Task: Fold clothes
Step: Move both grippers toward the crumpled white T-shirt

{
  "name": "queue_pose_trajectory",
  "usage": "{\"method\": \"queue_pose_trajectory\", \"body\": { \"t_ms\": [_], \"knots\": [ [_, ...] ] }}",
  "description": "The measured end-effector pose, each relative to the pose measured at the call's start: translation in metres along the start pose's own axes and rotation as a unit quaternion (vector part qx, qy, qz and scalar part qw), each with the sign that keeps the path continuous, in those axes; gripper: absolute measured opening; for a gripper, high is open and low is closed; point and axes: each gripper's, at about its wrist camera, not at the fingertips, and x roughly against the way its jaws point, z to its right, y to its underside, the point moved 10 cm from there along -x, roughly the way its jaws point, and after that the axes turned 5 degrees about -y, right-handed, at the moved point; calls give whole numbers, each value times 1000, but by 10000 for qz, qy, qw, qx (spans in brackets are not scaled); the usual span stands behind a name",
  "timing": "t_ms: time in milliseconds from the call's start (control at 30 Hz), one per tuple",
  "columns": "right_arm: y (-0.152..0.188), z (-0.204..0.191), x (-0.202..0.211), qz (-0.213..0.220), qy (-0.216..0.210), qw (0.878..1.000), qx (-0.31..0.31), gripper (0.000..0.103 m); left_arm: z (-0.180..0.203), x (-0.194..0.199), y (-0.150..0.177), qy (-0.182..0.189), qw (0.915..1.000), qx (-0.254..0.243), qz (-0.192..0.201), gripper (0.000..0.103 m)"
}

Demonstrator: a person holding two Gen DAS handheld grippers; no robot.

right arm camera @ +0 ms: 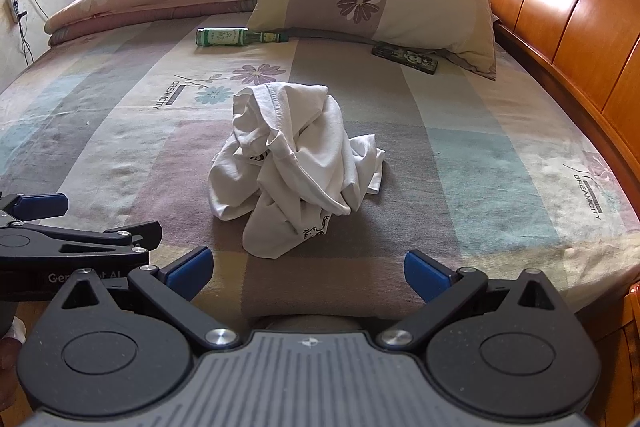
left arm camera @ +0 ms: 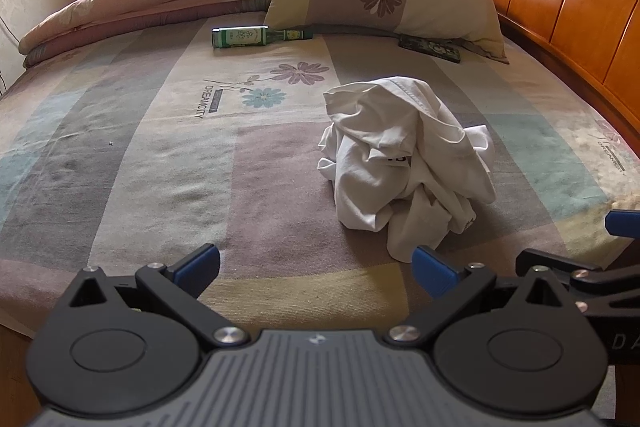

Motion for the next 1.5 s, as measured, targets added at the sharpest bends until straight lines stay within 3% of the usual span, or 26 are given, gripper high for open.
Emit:
{"method": "queue_pose_trajectory", "body": {
  "t_ms": [567, 1200, 1300, 1400, 1500],
  "knots": [
    [-9, 10, -35, -161, -61, 9999, 7, 103, 11, -41, -7, 162, 9995, -153, -243, 102],
    [-27, 27, -78, -253, -407, 9988, 88, 103, 30, -73, -33, 87, 9994, -308, 88, 102],
    [-28, 31, -87, -338, -482, 9982, 137, 103, 34, -80, -35, 341, 9986, -357, 167, 102],
    [-28, 35, -96, -398, -618, 9972, 137, 103, 36, -91, -35, 512, 9985, -114, -161, 101],
    [-29, 38, -103, -427, -810, 9957, 118, 103, 39, -96, -37, 492, 9985, 12, -249, 101]
  ]
}}
